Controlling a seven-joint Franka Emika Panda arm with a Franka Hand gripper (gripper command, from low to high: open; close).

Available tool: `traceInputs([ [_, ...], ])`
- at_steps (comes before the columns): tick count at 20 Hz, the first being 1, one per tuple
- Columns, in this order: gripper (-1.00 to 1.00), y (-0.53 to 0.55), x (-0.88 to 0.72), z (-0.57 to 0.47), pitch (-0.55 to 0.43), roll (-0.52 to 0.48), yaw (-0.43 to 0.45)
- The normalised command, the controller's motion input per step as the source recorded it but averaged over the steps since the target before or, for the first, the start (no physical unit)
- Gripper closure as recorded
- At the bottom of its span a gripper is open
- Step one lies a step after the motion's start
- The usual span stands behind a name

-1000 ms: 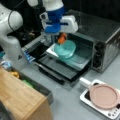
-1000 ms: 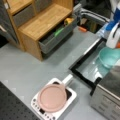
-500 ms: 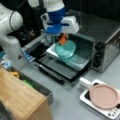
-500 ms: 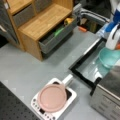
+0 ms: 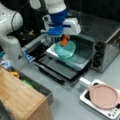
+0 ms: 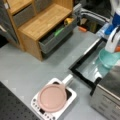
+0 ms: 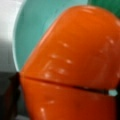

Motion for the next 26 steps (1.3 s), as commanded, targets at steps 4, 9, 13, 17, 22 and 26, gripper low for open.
traceInputs([
  [4, -1.00, 0.06, 0.18, 0.11, 0.150, 0.050, -0.081],
  [9, -1.00, 0.05, 0.17, 0.10, 0.154, 0.047, -0.083],
  [13, -1.00, 0.05, 0.17, 0.10, 0.154, 0.047, -0.083],
  [17, -1.00, 0.05, 0.17, 0.10, 0.154, 0.047, -0.082],
  [22, -1.00, 0.05, 0.17, 0.10, 0.153, 0.050, -0.082],
  [26, -1.00, 0.04, 0.18, 0.12, 0.159, 0.068, -0.079],
])
